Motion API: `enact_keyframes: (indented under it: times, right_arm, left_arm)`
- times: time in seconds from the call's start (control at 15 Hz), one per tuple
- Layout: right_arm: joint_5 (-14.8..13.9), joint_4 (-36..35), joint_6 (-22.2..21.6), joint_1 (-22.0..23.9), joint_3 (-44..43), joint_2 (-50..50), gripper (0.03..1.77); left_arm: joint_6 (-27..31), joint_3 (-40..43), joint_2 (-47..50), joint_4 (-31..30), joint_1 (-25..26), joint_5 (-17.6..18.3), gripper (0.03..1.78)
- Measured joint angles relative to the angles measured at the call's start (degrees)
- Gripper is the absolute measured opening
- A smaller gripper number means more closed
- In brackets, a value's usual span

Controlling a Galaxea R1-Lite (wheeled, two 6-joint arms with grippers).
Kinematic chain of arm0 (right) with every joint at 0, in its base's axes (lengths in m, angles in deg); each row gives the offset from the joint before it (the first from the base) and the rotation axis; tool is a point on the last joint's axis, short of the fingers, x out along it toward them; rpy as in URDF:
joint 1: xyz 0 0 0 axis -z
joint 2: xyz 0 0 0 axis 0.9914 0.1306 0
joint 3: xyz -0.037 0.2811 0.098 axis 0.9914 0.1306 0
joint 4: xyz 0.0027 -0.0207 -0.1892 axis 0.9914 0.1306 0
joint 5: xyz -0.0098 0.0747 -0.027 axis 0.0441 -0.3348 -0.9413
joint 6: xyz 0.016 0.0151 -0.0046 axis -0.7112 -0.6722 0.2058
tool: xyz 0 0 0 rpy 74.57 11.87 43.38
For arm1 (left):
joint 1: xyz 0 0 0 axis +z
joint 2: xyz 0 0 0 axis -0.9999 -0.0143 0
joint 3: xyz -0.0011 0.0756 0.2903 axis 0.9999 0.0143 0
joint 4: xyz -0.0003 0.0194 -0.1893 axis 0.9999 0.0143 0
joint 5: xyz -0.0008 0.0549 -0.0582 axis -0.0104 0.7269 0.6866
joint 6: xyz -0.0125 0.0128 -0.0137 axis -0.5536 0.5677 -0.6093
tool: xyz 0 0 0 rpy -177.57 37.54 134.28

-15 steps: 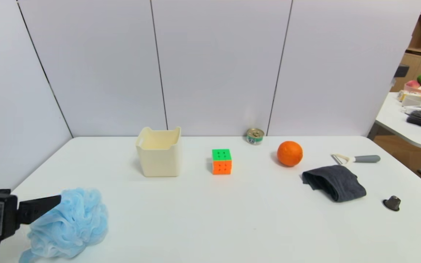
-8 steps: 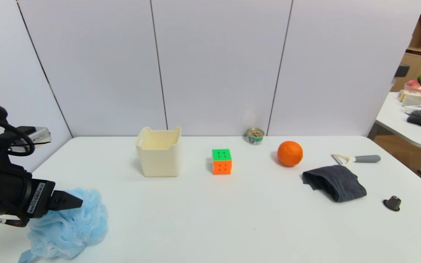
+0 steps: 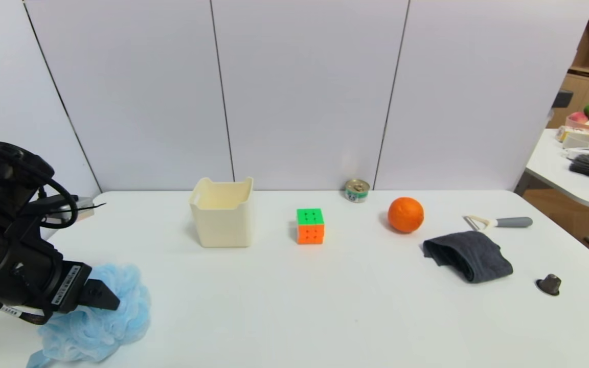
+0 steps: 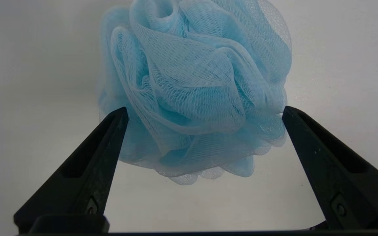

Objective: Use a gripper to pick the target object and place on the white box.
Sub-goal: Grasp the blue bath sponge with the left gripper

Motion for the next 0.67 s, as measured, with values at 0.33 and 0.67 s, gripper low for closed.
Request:
enact_keyframes:
  times: [0.33, 0.67]
  right_arm:
    - [0.0, 0.0, 0.0, 0.0, 0.0, 0.0, 1.70]
    - [0.0, 0.0, 0.0, 0.0, 0.0, 0.0, 1.70]
  left_arm:
    - [-0.1, 1.3, -5.1, -5.1, 0.0, 0.0, 1.69]
    - [-0.3, 5.0, -8.9, -10.8, 0.0, 0.0, 1.69]
